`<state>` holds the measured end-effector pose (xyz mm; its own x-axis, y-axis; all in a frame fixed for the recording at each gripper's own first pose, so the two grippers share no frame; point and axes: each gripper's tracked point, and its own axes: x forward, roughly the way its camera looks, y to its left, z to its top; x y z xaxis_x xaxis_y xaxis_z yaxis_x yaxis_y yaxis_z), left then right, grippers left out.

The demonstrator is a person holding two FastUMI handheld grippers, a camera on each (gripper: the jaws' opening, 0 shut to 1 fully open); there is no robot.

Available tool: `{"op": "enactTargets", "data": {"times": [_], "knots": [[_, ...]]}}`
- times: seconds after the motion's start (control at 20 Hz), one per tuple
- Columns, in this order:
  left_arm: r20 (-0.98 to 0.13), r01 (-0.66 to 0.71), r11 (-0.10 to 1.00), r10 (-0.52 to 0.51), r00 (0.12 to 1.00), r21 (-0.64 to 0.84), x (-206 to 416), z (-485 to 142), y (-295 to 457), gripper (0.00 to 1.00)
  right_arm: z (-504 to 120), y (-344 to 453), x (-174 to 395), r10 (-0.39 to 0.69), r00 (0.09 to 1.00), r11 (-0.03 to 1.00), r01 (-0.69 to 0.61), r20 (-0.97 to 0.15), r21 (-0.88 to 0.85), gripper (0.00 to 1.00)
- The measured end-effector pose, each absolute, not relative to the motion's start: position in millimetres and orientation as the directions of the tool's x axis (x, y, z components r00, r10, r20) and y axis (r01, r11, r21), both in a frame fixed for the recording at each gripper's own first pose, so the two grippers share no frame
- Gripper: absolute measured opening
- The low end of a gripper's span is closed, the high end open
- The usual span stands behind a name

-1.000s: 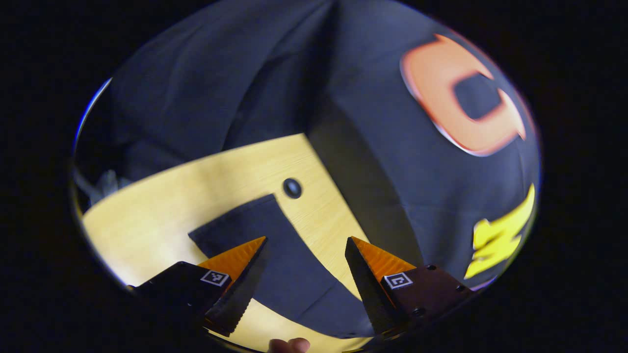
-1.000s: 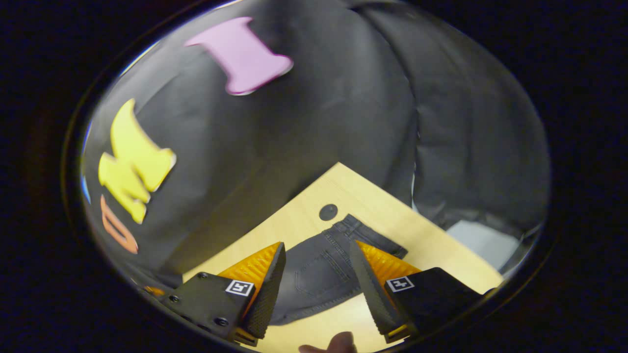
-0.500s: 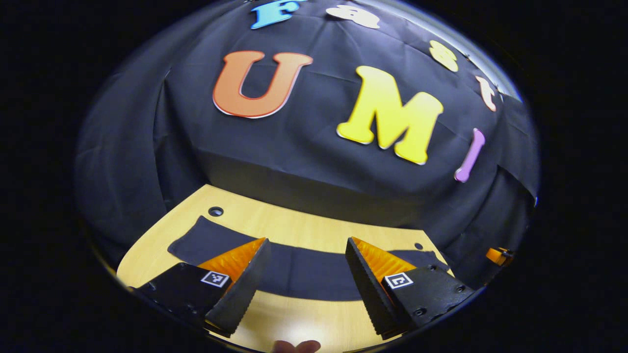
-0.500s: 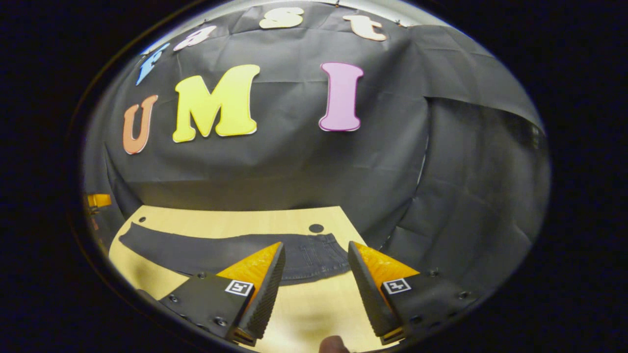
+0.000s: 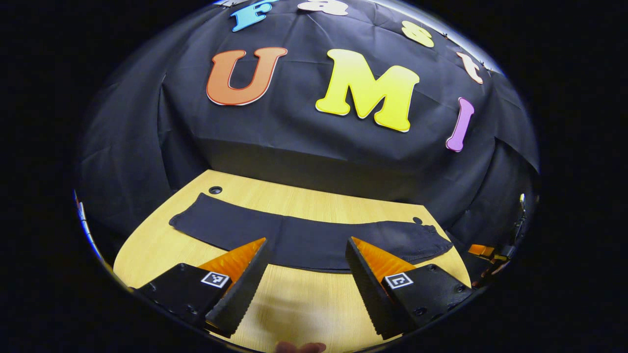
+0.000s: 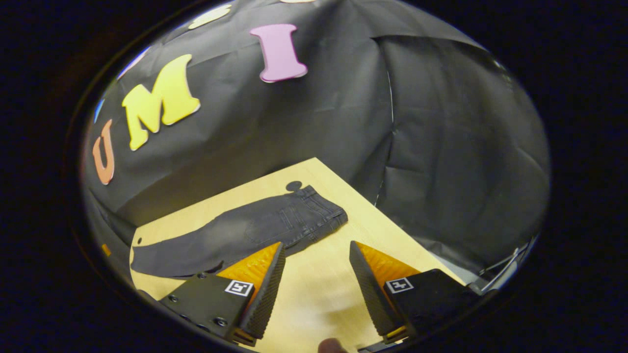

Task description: Grasp the waist and the cuffs of the jeans and fold them to make the two legs overlap; first hold the waist and fold one-third of the jeans toward the cuffs, then hold the cuffs and fold the remaining one-third in the same direction to finish folding.

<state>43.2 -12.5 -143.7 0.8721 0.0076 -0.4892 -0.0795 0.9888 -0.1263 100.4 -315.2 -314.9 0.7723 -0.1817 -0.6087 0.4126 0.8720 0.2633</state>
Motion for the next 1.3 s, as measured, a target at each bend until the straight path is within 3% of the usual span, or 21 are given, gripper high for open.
{"op": "enactTargets", "data": {"times": [0.05, 0.1, 0.55, 0.75, 0.95, 1.0, 1.05, 1.1, 1.2, 1.3], "knots": [[-0.49, -0.088, 0.99, 0.024, 0.872, -0.108, 43.9, -141.4, -10.6, 0.99, -327.7, -318.6, 114.9, -0.171, 0.763, 0.852, 0.433, -0.623, 0.295, 0.75], [-0.488, -0.096, 0.991, 0.04, 0.872, -0.091, 43.8, -139.6, -7.1, 0.99, -338.4, -322.2, 127.9, -0.159, 0.759, 0.831, 0.448, -0.631, 0.33, 0.82], [-0.564, -0.231, 0.973, 0.176, 0.807, -0.027, 31.0, -151.4, 19.3, 0.99, -405.7, -358.3, 211.1, -0.154, 0.705, 0.597, 0.625, -0.692, 0.503, 0.83], [-0.581, -0.27, 0.963, 0.213, 0.785, -0.012, 27.3, -155.1, 26.0, 0.99, -416.0, -359.7, 228.5, -0.176, 0.687, 0.58, 0.651, -0.705, 0.49, 0.83], [-0.6, -0.303, 0.953, 0.232, 0.766, -0.019, 20.7, -163.3, 33.5, 0.99, -416.8, -357.6, 227.3, -0.207, 0.685, 0.639, 0.635, -0.698, 0.434, 0.79], [-0.602, -0.309, 0.951, 0.236, 0.763, -0.02, 20.6, -165.1, 35.6, 0.99, -416.3, -358.6, 226.6, -0.219, 0.683, 0.647, 0.636, -0.696, 0.42, 0.83], [-0.605, -0.315, 0.949, 0.238, 0.76, -0.022, 19.4, -165.0, 36.2, 0.99, -417.7, -359.4, 225.7, -0.232, 0.677, 0.666, 0.634, -0.698, 0.393, 0.75], [-0.607, -0.318, 0.948, 0.239, 0.758, -0.024, 18.9, -165.1, 36.7, 0.99, -417.9, -359.4, 221.5, -0.233, 0.67, 0.684, 0.628, -0.705, 0.371, 0.75], [-0.609, -0.325, 0.945, 0.244, 0.755, -0.024, 16.0, -166.4, 40.1, 0.99, -413.6, -360.9, 226.0, -0.237, 0.689, 0.697, 0.612, -0.685, 0.374, 0.54], [-0.61, -0.338, 0.941, 0.251, 0.752, -0.03, 12.9, -167.1, 46.4, 0.99, -406.4, -356.5, 230.4, -0.242, 0.683, 0.721, 0.602, -0.689, 0.343, 0.24]]}}
